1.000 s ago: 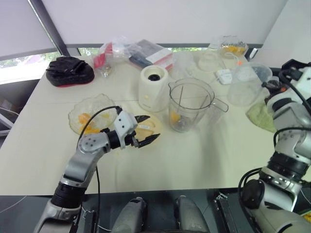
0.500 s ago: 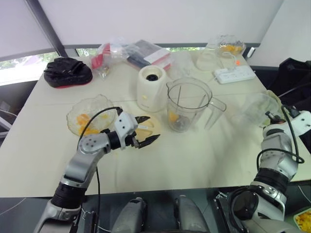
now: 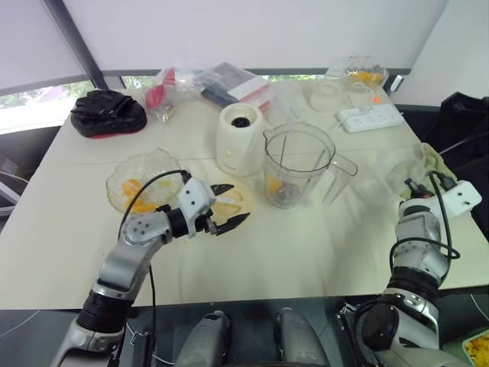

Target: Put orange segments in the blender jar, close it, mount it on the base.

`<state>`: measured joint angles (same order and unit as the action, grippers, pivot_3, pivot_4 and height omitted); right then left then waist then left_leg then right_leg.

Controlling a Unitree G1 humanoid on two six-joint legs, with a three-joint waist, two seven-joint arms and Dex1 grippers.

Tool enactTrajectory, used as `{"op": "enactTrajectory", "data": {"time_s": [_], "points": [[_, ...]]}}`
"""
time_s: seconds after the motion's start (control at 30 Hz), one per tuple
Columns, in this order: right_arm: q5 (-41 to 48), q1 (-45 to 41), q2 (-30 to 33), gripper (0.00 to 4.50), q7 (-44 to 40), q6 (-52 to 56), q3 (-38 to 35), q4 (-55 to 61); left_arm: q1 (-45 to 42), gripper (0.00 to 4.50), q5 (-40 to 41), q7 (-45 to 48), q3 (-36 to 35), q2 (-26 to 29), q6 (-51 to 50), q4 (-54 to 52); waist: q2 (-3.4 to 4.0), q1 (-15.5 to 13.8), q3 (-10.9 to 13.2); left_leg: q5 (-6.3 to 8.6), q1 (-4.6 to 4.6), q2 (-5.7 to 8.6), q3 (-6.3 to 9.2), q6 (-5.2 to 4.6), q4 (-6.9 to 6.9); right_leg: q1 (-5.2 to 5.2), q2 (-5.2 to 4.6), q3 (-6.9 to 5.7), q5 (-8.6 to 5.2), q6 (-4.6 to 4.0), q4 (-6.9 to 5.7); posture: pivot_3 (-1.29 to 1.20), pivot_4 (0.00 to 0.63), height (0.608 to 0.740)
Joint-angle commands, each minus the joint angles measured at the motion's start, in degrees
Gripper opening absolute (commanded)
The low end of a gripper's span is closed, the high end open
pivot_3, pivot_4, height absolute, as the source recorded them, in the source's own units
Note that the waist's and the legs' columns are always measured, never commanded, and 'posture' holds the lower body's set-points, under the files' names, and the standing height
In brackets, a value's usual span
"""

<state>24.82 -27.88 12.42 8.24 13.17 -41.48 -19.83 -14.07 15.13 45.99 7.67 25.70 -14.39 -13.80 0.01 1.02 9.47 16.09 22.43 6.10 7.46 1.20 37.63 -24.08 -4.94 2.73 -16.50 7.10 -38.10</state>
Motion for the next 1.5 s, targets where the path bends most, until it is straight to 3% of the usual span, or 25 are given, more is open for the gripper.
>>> {"op": "enactTrajectory", "data": {"time_s": [0.03, 0.2, 0.3, 0.37, 0.57, 0.97, 1.23, 1.33, 1.5], "points": [[0.4, 0.68, 0.89, 0.03, 0.96, -0.62, 0.93, 2.03, -0.09, 3.89, -0.04, -0.17, -0.15, 0.37, 0.56, -1.86, 0.0, -0.01, 0.0, 0.0, 0.0, 0.0, 0.0, 0.0, 0.0, 0.0, 0.01, 0.0, 0.0, 0.0, 0.0, 0.0, 0.15, 0.74], [-0.02, 1.3, 1.85, 0.03, 1.97, -0.9, 1.52, 0.96, -0.35, 3.89, -0.15, -0.16, -0.05, 0.31, 0.62, -1.61, 0.0, 0.0, 0.0, 0.0, -0.01, -0.01, 0.0, 0.0, 0.0, 0.0, 0.02, 0.0, 0.0, 0.0, 0.0, 0.0, 0.15, 0.74], [-0.3, 1.5, 2.71, 0.92, 1.4, -1.11, 2.4, 0.56, -0.1, 3.89, -0.19, -0.21, -0.11, 0.39, 0.65, -1.81, 0.0, -0.09, 0.0, 0.0, -0.01, -0.01, 0.0, 0.0, 0.0, 0.01, 0.02, 0.0, 0.0, 0.0, 0.0, 0.0, 0.15, 0.74], [-0.23, 1.76, 3.04, 1.88, 1.05, -0.87, 3.1, 0.96, -0.04, 3.89, -0.22, -0.26, -0.14, 0.37, 0.65, -1.86, 0.0, -0.07, 0.0, 0.0, -0.01, 0.0, 0.0, 0.0, 0.0, 0.01, 0.02, 0.0, 0.0, 0.0, 0.0, 0.0, 0.15, 0.74], [-0.43, 4.37, 3.12, 1.88, 1.7, 0.84, 5.01, 4.79, 0.17, 3.89, -0.42, -0.64, 0.08, 0.05, 0.63, -2.08, 0.0, -0.05, 0.0, 0.0, -0.01, -0.01, 0.0, 0.0, 0.0, 0.0, 0.02, 0.0, 0.0, 0.0, 0.0, 0.0, 0.15, 0.74], [1.33, 18.26, 0.86, 1.88, 1.66, 8.98, 9.03, 25.04, 1.3, 3.89, -0.35, -0.83, 0.28, 0.02, 1.21, -2.02, 0.01, -0.24, -0.01, 0.0, -0.01, -0.01, 0.03, -0.01, -0.01, 0.01, 0.02, 0.07, 0.0, 0.0, -0.01, 0.0, 0.15, 0.74], [3.34, 24.34, 2.38, 1.88, -2.92, 13.77, 11.87, 36.81, -0.55, 3.89, -0.41, 1.57, 0.46, 0.44, 2.32, 1.09, 0.01, -0.27, -0.01, 0.01, -0.01, 0.0, 0.03, -0.02, 0.0, 0.02, 0.03, 0.07, 0.0, 0.0, 0.0, 0.0, 0.15, 0.74], [6.68, 27.36, 6.95, 1.88, -8.33, 19.88, 12.91, 42.48, -1.89, 3.89, -0.37, 2.71, -0.17, 0.92, 2.92, 3.13, 0.01, -0.39, -0.01, 0.01, -0.01, 0.0, 0.04, -0.02, -0.01, 0.01, 0.03, 0.06, 0.0, 0.0, 0.0, 0.0, 0.15, 0.74], [15.26, 36.62, 20.91, 1.88, -26.2, 24.83, 10.3, 53.35, -6.07, 3.89, -0.47, 5.95, -1.28, 3.48, 3.73, 8.79, -0.01, -0.51, 0.01, 0.2, -0.01, 0.01, 0.05, -0.34, 0.01, 0.08, 0.02, 0.0, 0.0, 0.01, 0.05, 0.0, 0.15, 0.74]]}}
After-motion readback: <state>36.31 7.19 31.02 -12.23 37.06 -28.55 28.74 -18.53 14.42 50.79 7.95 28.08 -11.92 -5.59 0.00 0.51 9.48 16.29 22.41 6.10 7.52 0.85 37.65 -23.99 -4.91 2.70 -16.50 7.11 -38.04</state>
